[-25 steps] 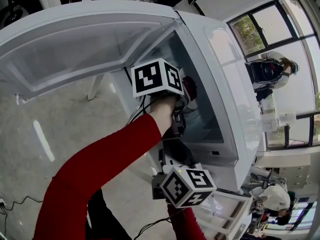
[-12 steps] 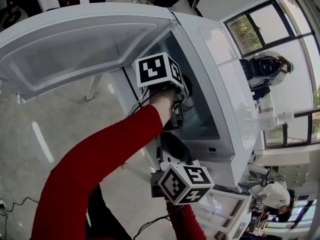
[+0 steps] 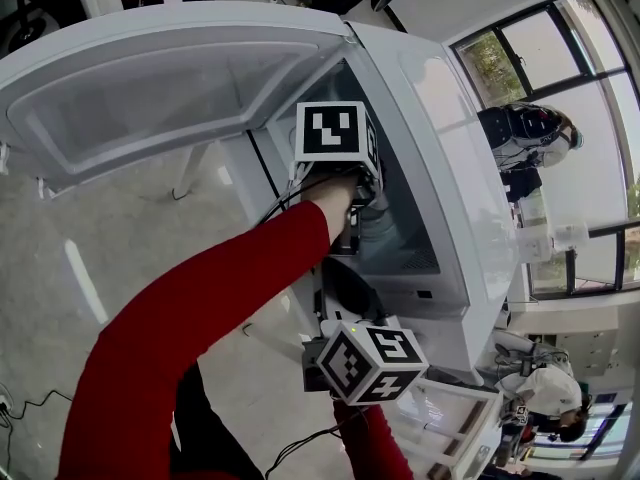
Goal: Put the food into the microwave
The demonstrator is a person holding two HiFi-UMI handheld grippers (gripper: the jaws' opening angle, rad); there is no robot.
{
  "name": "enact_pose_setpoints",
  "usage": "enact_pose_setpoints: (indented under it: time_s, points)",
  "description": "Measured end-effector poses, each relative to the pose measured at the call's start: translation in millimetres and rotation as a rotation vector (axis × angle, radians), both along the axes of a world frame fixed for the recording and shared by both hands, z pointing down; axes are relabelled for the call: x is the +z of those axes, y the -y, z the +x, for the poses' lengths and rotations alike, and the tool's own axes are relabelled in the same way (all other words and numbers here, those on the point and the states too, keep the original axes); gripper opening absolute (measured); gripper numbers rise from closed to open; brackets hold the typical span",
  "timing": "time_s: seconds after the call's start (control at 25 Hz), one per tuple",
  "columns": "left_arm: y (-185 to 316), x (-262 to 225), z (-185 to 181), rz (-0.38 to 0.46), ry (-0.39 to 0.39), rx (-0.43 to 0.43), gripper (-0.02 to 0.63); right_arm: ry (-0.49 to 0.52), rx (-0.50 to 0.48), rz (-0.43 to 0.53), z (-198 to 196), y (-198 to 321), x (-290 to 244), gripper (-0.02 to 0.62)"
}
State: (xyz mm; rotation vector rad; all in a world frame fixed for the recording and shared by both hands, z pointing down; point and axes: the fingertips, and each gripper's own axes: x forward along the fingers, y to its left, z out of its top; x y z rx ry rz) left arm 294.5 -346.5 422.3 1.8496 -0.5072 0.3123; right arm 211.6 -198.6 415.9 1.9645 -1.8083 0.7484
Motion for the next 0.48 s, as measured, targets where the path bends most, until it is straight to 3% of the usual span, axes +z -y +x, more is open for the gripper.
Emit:
enact_pose_setpoints:
  time_s: [0.16,0.48]
  points:
    - [14,-6,2,0.144,0.045,0.0,0.032,-0.002,-0.004,-0.004,0,-1,1,0.014]
    - [8,-1,-3,0.231,0.11,0.068,0.06,-0.008,-0.012,-0.015,-3,-1,4,0.014]
